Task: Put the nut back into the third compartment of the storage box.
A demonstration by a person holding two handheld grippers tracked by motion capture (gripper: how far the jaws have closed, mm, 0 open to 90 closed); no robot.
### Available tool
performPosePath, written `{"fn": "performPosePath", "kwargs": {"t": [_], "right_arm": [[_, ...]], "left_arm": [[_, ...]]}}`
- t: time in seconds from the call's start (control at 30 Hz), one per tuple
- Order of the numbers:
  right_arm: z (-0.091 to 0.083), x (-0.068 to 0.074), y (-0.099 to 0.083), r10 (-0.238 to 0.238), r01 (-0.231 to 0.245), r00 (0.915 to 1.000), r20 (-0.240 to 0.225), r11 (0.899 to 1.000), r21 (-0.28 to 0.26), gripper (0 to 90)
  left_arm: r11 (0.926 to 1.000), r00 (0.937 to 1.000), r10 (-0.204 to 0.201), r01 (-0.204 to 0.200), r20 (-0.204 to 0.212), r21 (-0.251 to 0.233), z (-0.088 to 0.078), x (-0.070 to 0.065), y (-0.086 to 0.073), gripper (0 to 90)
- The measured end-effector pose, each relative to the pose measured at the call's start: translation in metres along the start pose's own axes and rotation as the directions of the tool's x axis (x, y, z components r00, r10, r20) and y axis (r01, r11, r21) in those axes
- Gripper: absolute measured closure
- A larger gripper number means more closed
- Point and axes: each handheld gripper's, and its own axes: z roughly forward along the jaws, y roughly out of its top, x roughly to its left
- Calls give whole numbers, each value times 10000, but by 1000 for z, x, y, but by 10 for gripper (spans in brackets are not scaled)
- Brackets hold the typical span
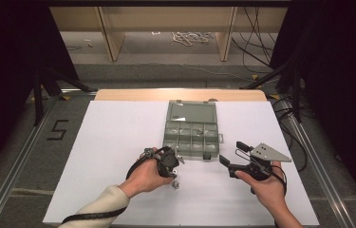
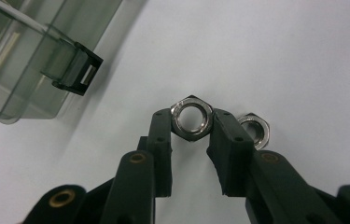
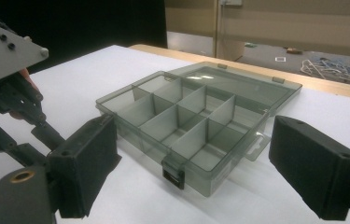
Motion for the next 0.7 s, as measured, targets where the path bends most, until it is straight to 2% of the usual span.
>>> {"fn": "performPosePath", "kwargs": {"t": [0.03,0.07,0.3,0.33,0.37,0.43,0.7], "right_arm": [[0,0,0,19,-19,10000,-22,10000,30,161],[0,0,0,26,-25,10000,-20,10000,81,161],[0,0,0,5,-6,10000,-66,10000,-90,161],[-1,0,0,-59,59,10000,31,10000,-16,161],[-2,0,1,-77,77,10000,61,9999,115,161],[-1,1,0,-46,47,10000,74,10000,-78,161],[-1,2,0,-37,37,10000,-4,10000,-35,161]], "left_arm": [[9999,9999,107,-107,-6,39,-1,1,1,703],[9999,10000,-42,42,-45,-139,-2,0,1,703],[9971,9994,-123,99,-314,-749,-8,0,4,703],[9957,9991,-272,244,-313,-888,-9,0,5,703],[9955,9992,-205,172,-338,-931,-10,0,5,703],[9928,9985,-357,308,-407,-1155,-12,0,6,703],[9762,9945,-793,636,-685,-2072,-18,2,10,703]]}}
